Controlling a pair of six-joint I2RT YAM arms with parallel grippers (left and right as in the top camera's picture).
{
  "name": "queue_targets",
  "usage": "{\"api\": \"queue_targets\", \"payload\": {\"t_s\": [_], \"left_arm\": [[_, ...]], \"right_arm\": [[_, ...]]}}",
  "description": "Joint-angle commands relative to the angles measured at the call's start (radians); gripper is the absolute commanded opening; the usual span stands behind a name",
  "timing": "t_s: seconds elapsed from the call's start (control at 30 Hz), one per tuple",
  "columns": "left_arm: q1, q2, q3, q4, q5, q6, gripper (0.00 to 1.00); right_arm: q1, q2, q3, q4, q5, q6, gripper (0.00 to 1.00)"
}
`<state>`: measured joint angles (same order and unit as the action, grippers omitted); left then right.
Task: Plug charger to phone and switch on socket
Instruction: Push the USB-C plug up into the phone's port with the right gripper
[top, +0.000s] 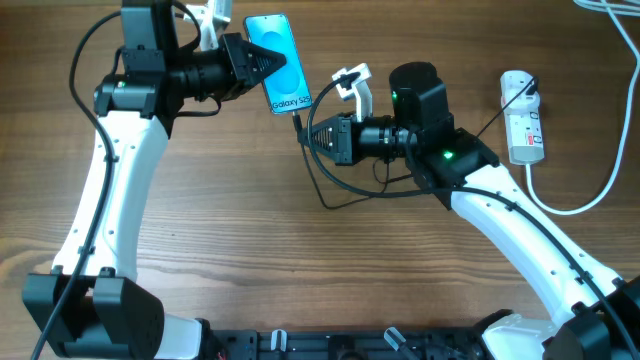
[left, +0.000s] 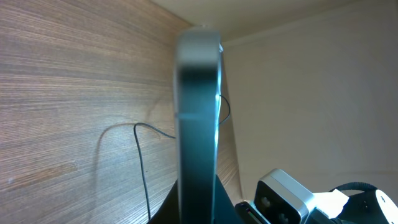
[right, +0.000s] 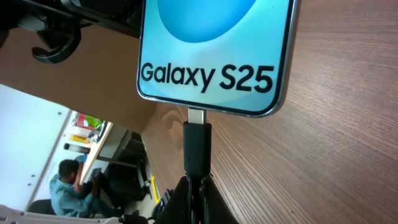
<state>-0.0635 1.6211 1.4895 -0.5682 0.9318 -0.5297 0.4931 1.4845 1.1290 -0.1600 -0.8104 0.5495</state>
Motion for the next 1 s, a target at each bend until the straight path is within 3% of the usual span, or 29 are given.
{"api": "queue_targets", "payload": {"t_s": [0.0, 0.97], "left_arm": [[-0.024, -0.028, 0.002, 0.004, 0.028, 0.005, 0.04], [-0.024, -0.028, 0.002, 0.01, 0.051, 0.081, 0.04]], "right_arm": [[-0.002, -0.002, 0.014, 0.013, 0.025, -0.001, 0.04], [-0.003, -0.002, 0.014, -0.024, -0.043, -0.076, 0.04]]}}
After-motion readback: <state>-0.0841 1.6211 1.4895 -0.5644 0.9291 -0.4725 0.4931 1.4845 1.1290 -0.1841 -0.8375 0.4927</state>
